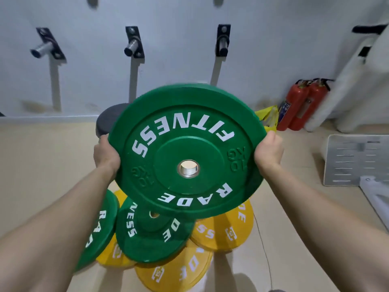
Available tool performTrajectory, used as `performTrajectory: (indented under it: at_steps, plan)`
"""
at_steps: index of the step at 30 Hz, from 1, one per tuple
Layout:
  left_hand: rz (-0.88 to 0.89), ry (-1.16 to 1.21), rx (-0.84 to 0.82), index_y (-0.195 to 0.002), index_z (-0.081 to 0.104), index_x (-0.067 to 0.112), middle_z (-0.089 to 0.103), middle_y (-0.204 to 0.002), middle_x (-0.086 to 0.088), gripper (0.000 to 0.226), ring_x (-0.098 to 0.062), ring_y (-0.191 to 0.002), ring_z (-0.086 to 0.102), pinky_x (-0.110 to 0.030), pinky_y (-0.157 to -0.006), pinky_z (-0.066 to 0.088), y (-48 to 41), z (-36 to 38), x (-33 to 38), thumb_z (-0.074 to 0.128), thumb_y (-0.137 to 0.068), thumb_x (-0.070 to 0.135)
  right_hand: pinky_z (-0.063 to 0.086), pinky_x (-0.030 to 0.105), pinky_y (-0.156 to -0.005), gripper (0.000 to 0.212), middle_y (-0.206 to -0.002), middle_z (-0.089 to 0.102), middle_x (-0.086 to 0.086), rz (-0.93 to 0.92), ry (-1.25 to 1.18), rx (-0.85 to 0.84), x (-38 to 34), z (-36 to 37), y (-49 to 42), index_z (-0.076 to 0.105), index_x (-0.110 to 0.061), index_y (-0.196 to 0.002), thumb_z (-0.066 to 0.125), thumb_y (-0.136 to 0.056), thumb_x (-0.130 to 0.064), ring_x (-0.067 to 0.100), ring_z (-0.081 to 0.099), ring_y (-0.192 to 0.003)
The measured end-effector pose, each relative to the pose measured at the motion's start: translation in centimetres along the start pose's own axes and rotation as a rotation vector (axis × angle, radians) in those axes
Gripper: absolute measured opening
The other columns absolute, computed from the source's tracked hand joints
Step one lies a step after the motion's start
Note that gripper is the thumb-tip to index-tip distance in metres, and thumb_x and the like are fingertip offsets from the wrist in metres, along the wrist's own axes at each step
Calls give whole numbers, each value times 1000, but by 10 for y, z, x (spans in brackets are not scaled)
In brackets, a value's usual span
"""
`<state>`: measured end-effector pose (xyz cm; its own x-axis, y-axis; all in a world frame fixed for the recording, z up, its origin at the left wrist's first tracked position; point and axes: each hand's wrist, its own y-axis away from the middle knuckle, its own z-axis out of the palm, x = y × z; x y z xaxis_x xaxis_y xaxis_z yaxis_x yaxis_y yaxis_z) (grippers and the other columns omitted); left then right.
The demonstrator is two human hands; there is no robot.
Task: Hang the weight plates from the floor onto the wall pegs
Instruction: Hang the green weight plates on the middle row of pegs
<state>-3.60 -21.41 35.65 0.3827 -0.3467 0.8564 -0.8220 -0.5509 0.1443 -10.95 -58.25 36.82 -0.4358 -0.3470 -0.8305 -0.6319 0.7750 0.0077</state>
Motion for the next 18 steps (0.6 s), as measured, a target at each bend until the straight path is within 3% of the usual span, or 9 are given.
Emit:
performTrajectory:
  at_steps: [2,4,7,11,14,18]
  plan:
    - [-26,54,-10,-120,56,6,50,-107,-10,39,-29,-92,43,-31,-78,31,13,-31,70,29,-102,27,18,31,-67,32,-99,57,33,-10,-30,12,-66,-42,-3,52,3,-82,31,-102,-9,38,49,-88]
    - [-29,65,-34,-113,56,11,51,-107,-11,35,-30,-93,45,-34,-80,34,20,-61,153,28,-102,28,24,35,-71,33,-107,60,34,2,-29,27,-139,-88,-15,53,1,-83,30,-102,-12,42,52,-95]
    - [15,30,-56,-102,50,17,51,-107,-12,26,-31,-94,44,-36,-81,34,25,-89,270,27,-102,27,37,42,-83,43,-116,61,33,66,-83,53,-224,-140,-46,63,7,-100,29,-102,-19,43,54,-103]
    - [37,32,-39,-102,52,13,52,-109,-15,32,-33,-95,46,-38,-83,36,28,-89,400,26,-100,33,38,44,-90,47,-122,59,32,86,-97,61,-309,-192,-108,63,7,-109,27,-102,-21,41,54,-106]
    - [84,56,-7,-109,56,9,55,-117,-21,41,-33,-96,46,-40,-85,35,31,-67,473,26,-101,35,38,46,-94,48,-124,57,35,25,-77,46,-354,-221,-168,60,12,-109,24,-103,-18,45,53,-110]
    - [168,60,45,-129,55,7,54,-131,-26,48,-37,-109,50,-38,-83,32,25,-36,558,26,-104,35,40,45,-91,50,-110,59,30,-38,-143,60,-408,-250,-244,61,8,-103,22,-104,-23,40,54,-100]
